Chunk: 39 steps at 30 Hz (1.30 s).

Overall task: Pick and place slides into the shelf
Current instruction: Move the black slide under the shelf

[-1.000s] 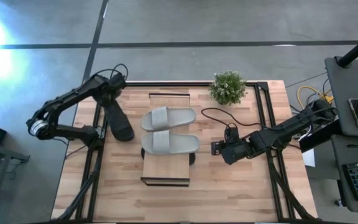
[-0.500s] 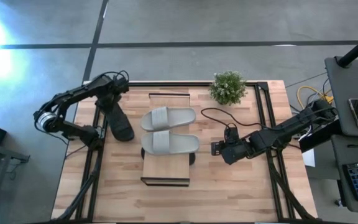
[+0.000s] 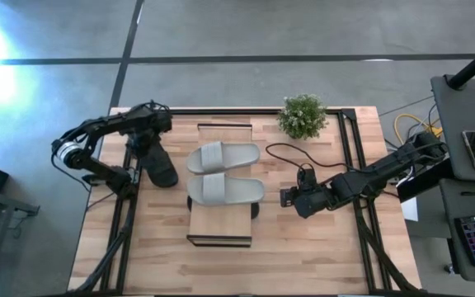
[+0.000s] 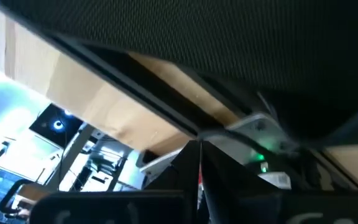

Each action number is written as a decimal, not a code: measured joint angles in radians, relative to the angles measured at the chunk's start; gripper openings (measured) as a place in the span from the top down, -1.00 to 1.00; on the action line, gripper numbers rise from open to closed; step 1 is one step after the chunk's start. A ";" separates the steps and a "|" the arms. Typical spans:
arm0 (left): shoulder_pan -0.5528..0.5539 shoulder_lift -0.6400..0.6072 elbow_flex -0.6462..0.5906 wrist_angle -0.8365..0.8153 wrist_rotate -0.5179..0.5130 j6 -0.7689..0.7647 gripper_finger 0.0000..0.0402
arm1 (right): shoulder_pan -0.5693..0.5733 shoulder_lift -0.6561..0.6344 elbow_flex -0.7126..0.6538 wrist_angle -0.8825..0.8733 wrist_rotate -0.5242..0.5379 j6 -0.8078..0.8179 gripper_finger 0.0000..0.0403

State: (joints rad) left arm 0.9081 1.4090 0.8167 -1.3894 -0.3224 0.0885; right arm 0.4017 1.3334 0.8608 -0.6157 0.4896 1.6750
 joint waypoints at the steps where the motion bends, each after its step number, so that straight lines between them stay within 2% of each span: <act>1: 0.000 0.007 -0.007 0.016 -0.001 0.004 0.99 | 0.000 0.000 0.000 0.001 0.000 0.000 0.96; 18: 0.000 0.141 -0.003 0.232 0.038 0.029 0.99 | 0.000 0.000 0.000 0.020 0.000 0.000 0.96; 27: 0.000 0.030 0.010 0.411 0.116 0.040 0.99 | 0.000 0.000 0.000 0.020 0.000 0.000 0.96; 34: 0.000 -0.072 0.009 0.518 0.340 0.084 0.99 | 0.000 0.000 0.000 0.020 0.000 0.005 0.96; 39: 0.000 -0.166 0.009 0.495 0.345 0.075 0.99 | 0.000 0.000 0.000 0.020 0.000 0.008 0.96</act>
State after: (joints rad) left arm 0.9081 1.2433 0.8257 -0.8945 0.0221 0.1639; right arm 0.4015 1.3334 0.8608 -0.5953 0.4900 1.6825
